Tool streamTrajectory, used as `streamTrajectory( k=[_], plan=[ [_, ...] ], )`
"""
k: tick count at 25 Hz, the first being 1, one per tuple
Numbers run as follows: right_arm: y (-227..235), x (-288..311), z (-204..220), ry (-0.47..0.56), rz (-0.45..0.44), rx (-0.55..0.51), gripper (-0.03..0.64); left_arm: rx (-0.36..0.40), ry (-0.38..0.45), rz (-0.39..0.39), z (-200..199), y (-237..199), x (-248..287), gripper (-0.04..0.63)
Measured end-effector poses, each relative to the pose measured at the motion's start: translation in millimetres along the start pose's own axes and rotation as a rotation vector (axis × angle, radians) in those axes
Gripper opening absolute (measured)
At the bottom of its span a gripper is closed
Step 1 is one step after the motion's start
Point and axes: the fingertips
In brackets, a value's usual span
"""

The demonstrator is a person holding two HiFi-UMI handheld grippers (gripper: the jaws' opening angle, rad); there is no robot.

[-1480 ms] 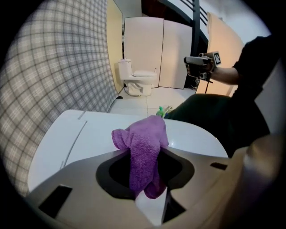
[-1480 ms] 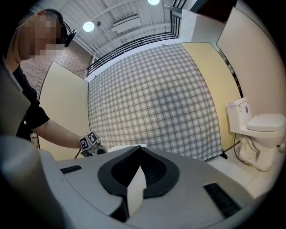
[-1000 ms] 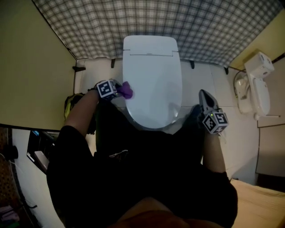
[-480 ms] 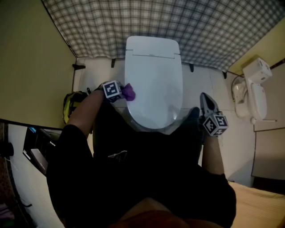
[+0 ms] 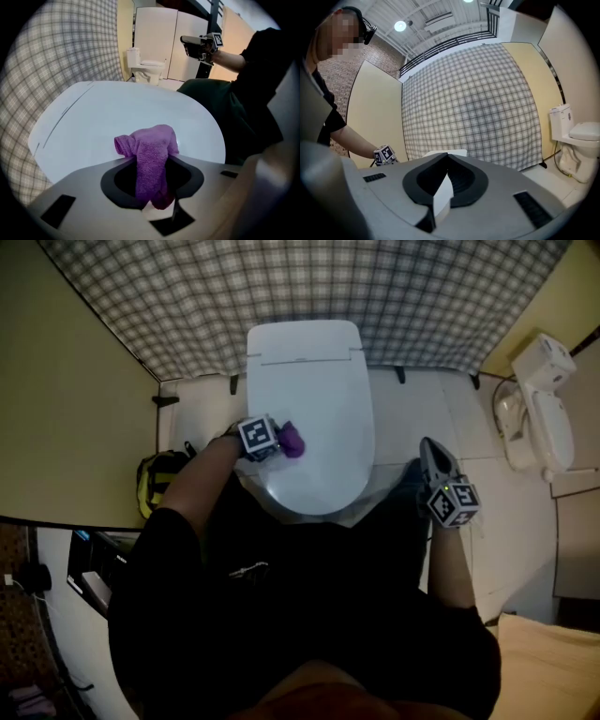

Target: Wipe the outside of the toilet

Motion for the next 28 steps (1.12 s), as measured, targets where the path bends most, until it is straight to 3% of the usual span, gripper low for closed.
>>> streamTrajectory(
  k=[9, 15, 19, 24, 28],
  plan=[
    [55, -34, 17, 0.010, 0.064, 0.041, 0.003, 0.074, -0.004, 0.061, -127, 3, 67, 0.131],
    [92, -68, 30, -0.001, 0.130, 0.082, 0.003, 0.114, -0.018, 0.079, -176, 2, 94, 0.132],
    [104, -87, 30, -0.003, 0.163, 0.084, 0.003, 0.120, 0.025, 0.082, -207, 6, 105, 0.132],
    [101, -92, 19, 0.002, 0.166, 0.063, 0.003, 0.072, 0.093, 0.062, -219, 16, 106, 0.132],
    [81, -84, 3, 0.014, 0.137, 0.035, 0.003, 0.087, 0.075, 0.069, -180, 30, 79, 0.132]
  ],
)
Point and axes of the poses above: the fingertips, and each gripper's own axes: x forward along the fingers, y to its right, z out of its underside, and after that the axes turned 2 degrees about -x, right-handed
